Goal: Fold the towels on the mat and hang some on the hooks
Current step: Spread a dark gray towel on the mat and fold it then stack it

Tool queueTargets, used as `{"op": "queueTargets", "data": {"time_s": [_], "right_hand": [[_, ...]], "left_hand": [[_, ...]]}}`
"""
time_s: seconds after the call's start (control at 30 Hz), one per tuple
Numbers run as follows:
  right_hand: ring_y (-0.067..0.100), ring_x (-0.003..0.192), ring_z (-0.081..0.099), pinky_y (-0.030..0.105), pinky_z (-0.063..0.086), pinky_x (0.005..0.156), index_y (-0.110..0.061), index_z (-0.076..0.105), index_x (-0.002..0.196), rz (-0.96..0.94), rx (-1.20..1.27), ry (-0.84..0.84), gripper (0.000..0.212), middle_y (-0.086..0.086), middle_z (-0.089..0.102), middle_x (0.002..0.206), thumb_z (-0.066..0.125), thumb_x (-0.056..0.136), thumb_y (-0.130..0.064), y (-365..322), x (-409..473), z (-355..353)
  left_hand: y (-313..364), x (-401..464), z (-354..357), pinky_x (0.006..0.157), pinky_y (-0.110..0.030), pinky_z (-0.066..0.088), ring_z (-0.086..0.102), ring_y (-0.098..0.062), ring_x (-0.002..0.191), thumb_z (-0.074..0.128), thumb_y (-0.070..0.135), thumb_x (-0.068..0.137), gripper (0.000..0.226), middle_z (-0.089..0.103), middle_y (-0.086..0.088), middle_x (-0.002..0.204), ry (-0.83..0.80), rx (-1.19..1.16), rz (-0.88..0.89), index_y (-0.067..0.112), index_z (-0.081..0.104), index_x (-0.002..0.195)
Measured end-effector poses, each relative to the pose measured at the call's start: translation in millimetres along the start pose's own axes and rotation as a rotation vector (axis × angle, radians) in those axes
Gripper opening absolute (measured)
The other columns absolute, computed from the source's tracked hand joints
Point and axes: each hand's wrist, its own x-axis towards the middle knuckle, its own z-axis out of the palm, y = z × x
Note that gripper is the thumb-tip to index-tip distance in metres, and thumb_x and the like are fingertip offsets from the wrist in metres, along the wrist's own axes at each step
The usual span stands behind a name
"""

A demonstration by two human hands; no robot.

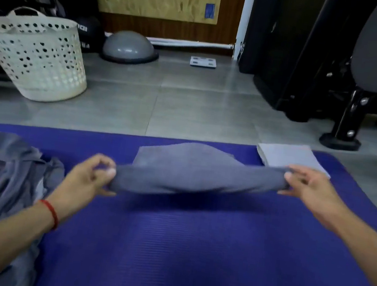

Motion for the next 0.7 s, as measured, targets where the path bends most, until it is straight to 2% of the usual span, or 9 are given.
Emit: {"op": "queueTargets", "data": {"time_s": [0.1, 0.2, 0.3, 0.37, 0.47, 0.57, 0.6, 0.67, 0.7], "right_hand": [[0.025, 0.093, 0.065, 0.016, 0.057, 0.073, -0.007, 0.070, 0.106, 0.181, -0.197, -0.226, 0.021, 0.015, 0.072, 0.102, 0.053, 0.100, 0.005, 74, -39, 2], [0.017, 0.096, 0.067, 0.021, 0.055, 0.083, -0.031, 0.075, 0.094, 0.154, -0.427, -0.351, 0.034, -0.006, 0.073, 0.097, 0.061, 0.098, 0.000, 106, -64, -8], [0.011, 0.098, 0.066, 0.025, 0.052, 0.086, -0.034, 0.074, 0.096, -0.027, -0.607, -0.385, 0.034, -0.013, 0.066, 0.106, 0.070, 0.092, -0.001, 107, -82, -19], [0.011, 0.095, 0.065, 0.022, 0.050, 0.081, -0.038, 0.072, 0.096, -0.085, -0.710, -0.504, 0.036, -0.015, 0.064, 0.107, 0.071, 0.091, -0.003, 104, -103, -23], [0.001, 0.101, 0.062, 0.020, 0.047, 0.088, -0.041, 0.068, 0.101, -0.151, -0.829, -0.734, 0.025, -0.023, 0.061, 0.108, 0.068, 0.094, -0.017, 125, -142, -27], [-0.007, 0.104, 0.057, 0.020, 0.048, 0.088, -0.050, 0.061, 0.105, -0.120, -0.918, -0.922, 0.026, -0.028, 0.056, 0.109, 0.067, 0.092, -0.029, 156, -181, -29], [-0.007, 0.101, 0.057, 0.019, 0.049, 0.086, -0.053, 0.061, 0.106, -0.060, -0.918, -0.990, 0.029, -0.027, 0.055, 0.109, 0.065, 0.089, -0.029, 157, -187, -26], [-0.001, 0.092, 0.060, 0.014, 0.047, 0.080, -0.055, 0.062, 0.107, 0.066, -0.949, -1.082, 0.034, -0.023, 0.055, 0.107, 0.056, 0.082, -0.033, 147, -179, -21], [0.002, 0.089, 0.061, 0.014, 0.047, 0.078, -0.053, 0.063, 0.106, 0.107, -0.933, -1.049, 0.033, -0.020, 0.057, 0.103, 0.052, 0.080, -0.037, 139, -167, -18]], "left_hand": [[-85, -54, 4, 0.068, -0.025, 0.060, 0.058, -0.025, 0.084, 0.061, 0.000, 0.096, 0.007, 0.065, -0.004, 0.072, -0.160, 0.063, -0.249, 0.006, 0.060, 0.094], [-126, -93, -1, 0.082, -0.026, 0.052, 0.061, -0.011, 0.083, 0.073, 0.032, 0.088, 0.010, 0.069, 0.006, 0.078, -0.329, 0.237, -0.271, 0.025, 0.068, 0.092], [-132, -117, -12, 0.091, -0.016, 0.048, 0.068, 0.002, 0.097, 0.068, 0.020, 0.095, 0.011, 0.075, 0.016, 0.101, -0.428, 0.421, -0.191, 0.031, 0.069, 0.092], [-124, -132, -19, 0.097, -0.017, 0.047, 0.066, 0.001, 0.110, 0.064, 0.030, 0.098, 0.006, 0.073, 0.017, 0.111, -0.437, 0.508, -0.060, 0.029, 0.069, 0.095], [-126, -163, -30, 0.091, -0.018, 0.045, 0.063, -0.005, 0.103, 0.051, 0.040, 0.101, 0.017, 0.062, 0.020, 0.107, -0.558, 0.680, 0.213, 0.029, 0.064, 0.096], [-142, -200, -32, 0.087, -0.014, 0.036, 0.054, 0.003, 0.099, 0.045, 0.035, 0.102, 0.013, 0.052, 0.025, 0.107, -0.785, 0.900, 0.339, 0.035, 0.056, 0.096], [-149, -209, -32, 0.087, -0.014, 0.034, 0.053, 0.003, 0.102, 0.048, 0.028, 0.094, 0.013, 0.051, 0.026, 0.112, -0.852, 0.976, 0.350, 0.038, 0.055, 0.098], [-151, -212, -32, 0.092, -0.013, 0.037, 0.052, 0.004, 0.113, 0.046, 0.016, 0.066, 0.047, 0.050, 0.026, 0.124, -0.907, 1.016, 0.301, 0.042, 0.057, 0.104], [-149, -204, -32, 0.098, -0.013, 0.038, 0.051, 0.005, 0.118, 0.041, 0.016, 0.060, 0.058, 0.050, 0.026, 0.127, -0.884, 1.005, 0.264, 0.043, 0.059, 0.108]]}}
